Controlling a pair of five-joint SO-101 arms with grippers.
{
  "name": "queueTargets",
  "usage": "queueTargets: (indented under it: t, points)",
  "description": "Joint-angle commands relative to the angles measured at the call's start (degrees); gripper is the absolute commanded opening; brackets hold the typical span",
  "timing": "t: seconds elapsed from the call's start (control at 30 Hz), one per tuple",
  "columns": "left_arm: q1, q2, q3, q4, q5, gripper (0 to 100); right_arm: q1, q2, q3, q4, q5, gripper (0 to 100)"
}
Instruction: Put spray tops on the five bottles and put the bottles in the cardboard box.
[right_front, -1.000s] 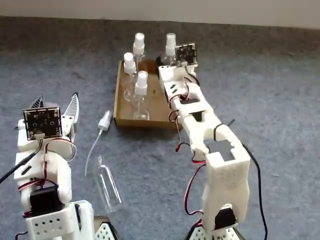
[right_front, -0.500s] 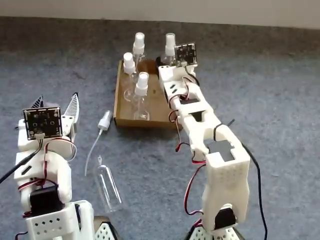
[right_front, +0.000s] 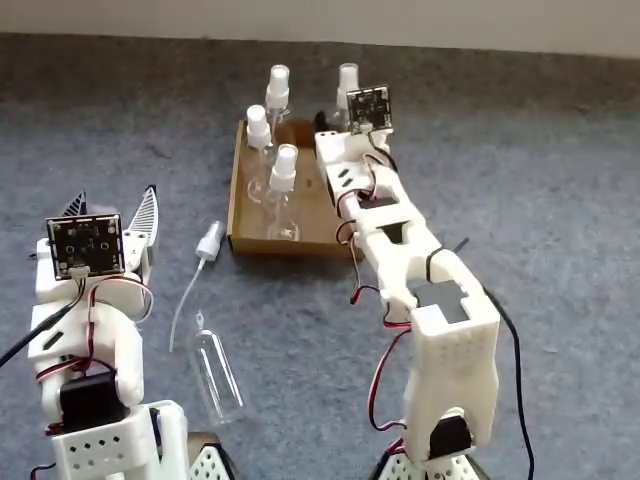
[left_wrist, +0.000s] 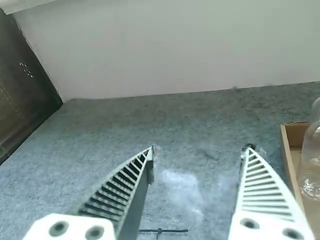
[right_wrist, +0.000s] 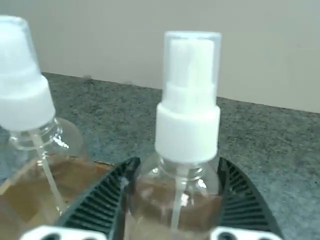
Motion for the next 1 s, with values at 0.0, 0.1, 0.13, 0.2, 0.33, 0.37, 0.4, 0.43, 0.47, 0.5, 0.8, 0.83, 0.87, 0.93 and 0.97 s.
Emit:
queueTargets:
  t: [0.0,0.1,0.13,0.2,0.33,0.37,0.4,0.43,0.47,0.5,0.8,0.83,0.87,0.93,0.97]
  points:
    - [1.19,0.04,-0.48,-1.23,0.7,25,-0.48,-5.05,-0.66,0.13,0.62,17.7]
    - [1.19,0.04,-0.48,-1.23,0.7,25,-0.57,-5.41,-0.84,3.12,0.53,17.9]
    - [1.19,0.04,-0.48,-1.23,0.7,25,-0.57,-5.41,-0.84,3.12,0.53,18.7]
    - [1.19,0.04,-0.48,-1.23,0.7,25,-0.57,-5.41,-0.84,3.21,0.26,22.6]
    - [1.19,0.04,-0.48,-1.23,0.7,25,-0.92,-5.41,-0.84,3.65,0.35,31.3]
    - [1.27,0.04,-0.48,-1.23,0.7,25,-1.01,-5.41,-0.84,3.65,0.44,32.5]
    - [1.27,0.04,-0.48,-1.23,0.7,25,-1.1,-5.41,-0.84,3.65,0.44,33.0]
    - [1.27,0.04,-0.48,-1.23,0.7,25,-1.1,-5.41,-0.84,3.65,0.44,33.0]
    - [1.27,0.04,-0.48,-1.23,0.7,25,-1.1,-5.41,-0.84,3.65,0.44,33.0]
    - [1.27,0.04,-0.48,-1.14,0.7,25,-1.1,-5.49,-0.84,3.65,0.44,33.0]
    - [1.36,0.04,-0.48,-1.14,0.7,25,-1.01,-5.76,-6.37,8.84,0.44,33.0]
    - [1.8,0.04,-0.48,-1.14,0.7,25,-1.01,-5.76,-8.04,10.24,0.44,33.0]
    - [2.15,0.04,-0.48,-1.14,0.7,25,-1.01,-5.76,-9.54,11.38,0.44,33.0]
    - [2.51,0.04,-0.4,-1.14,0.7,25,-1.01,-5.76,-12.53,13.58,0.44,33.0]
    - [2.51,0.04,-0.4,-1.14,0.7,25,-1.01,-5.76,-14.02,14.81,0.44,33.0]
